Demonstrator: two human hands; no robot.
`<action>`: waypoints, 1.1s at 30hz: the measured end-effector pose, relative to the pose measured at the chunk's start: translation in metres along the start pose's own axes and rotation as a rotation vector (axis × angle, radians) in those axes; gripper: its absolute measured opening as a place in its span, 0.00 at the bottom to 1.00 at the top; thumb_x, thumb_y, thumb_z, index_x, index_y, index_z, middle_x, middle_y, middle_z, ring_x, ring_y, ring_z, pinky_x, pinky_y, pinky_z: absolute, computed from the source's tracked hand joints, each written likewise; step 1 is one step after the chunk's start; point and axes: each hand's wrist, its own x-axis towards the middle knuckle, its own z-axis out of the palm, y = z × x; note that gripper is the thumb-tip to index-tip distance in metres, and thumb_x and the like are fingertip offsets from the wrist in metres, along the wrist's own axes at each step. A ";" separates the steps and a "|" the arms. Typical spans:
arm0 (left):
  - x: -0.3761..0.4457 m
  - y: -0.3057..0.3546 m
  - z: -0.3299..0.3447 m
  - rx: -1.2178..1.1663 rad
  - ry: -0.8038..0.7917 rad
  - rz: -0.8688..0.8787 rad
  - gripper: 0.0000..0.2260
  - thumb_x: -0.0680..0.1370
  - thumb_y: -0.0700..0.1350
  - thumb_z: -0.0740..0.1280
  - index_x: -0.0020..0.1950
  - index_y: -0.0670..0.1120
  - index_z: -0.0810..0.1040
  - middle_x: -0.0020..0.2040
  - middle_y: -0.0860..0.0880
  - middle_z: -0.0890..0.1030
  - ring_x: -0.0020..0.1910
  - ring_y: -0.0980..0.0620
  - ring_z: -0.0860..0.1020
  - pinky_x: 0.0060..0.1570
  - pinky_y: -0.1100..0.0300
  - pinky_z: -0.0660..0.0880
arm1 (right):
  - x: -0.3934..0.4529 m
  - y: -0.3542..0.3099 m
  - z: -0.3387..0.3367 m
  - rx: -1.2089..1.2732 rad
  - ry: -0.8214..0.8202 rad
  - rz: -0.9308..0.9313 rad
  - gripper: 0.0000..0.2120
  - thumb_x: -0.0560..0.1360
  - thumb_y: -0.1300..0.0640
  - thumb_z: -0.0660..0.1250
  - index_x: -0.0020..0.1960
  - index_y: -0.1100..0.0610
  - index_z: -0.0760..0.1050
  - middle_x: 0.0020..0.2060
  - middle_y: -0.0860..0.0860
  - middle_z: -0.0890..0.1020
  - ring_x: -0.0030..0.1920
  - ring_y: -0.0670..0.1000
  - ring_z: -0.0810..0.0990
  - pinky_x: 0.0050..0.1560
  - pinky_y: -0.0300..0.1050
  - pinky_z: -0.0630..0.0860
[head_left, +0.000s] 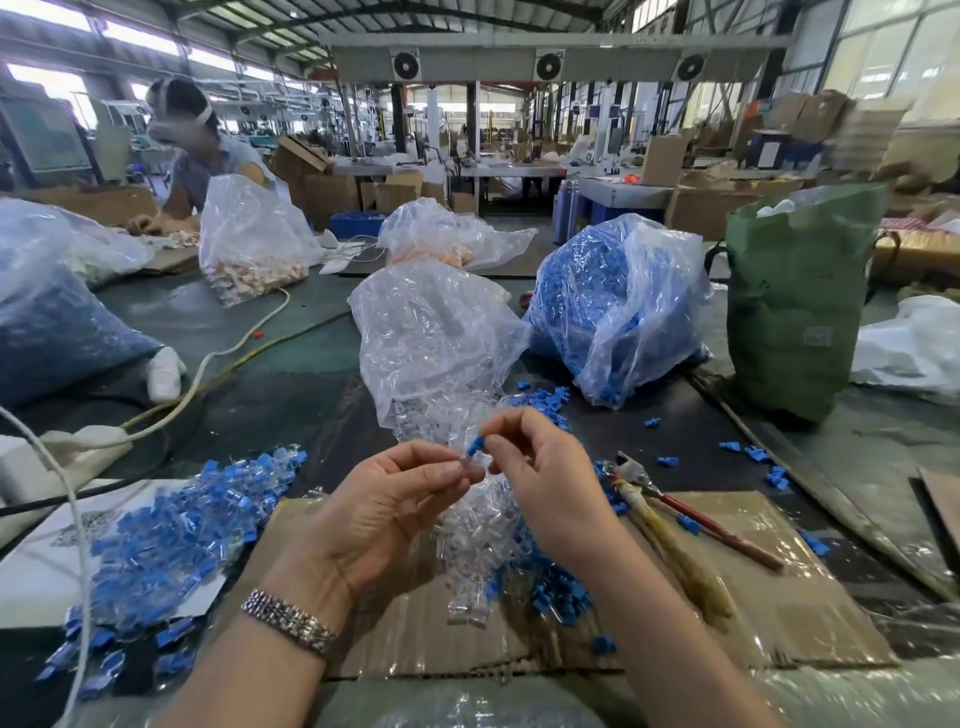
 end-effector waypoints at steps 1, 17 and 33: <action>0.000 0.000 0.000 0.006 0.002 0.006 0.06 0.67 0.29 0.72 0.40 0.37 0.84 0.45 0.35 0.85 0.46 0.43 0.87 0.42 0.61 0.83 | -0.001 0.001 -0.001 -0.011 -0.007 -0.004 0.06 0.82 0.59 0.65 0.50 0.49 0.77 0.42 0.45 0.81 0.42 0.41 0.79 0.46 0.33 0.75; -0.003 -0.002 0.005 0.247 -0.049 0.067 0.13 0.66 0.36 0.77 0.50 0.37 0.86 0.51 0.34 0.85 0.51 0.39 0.86 0.46 0.60 0.82 | -0.008 0.003 -0.013 -0.100 -0.110 -0.132 0.07 0.80 0.60 0.69 0.46 0.49 0.78 0.36 0.38 0.81 0.38 0.38 0.78 0.41 0.29 0.71; -0.005 0.000 0.006 0.151 0.022 0.072 0.11 0.67 0.33 0.73 0.49 0.36 0.86 0.48 0.33 0.84 0.46 0.42 0.86 0.43 0.60 0.83 | -0.009 0.015 -0.080 -1.149 -0.006 0.660 0.27 0.76 0.42 0.70 0.69 0.55 0.69 0.65 0.56 0.70 0.66 0.60 0.69 0.64 0.58 0.69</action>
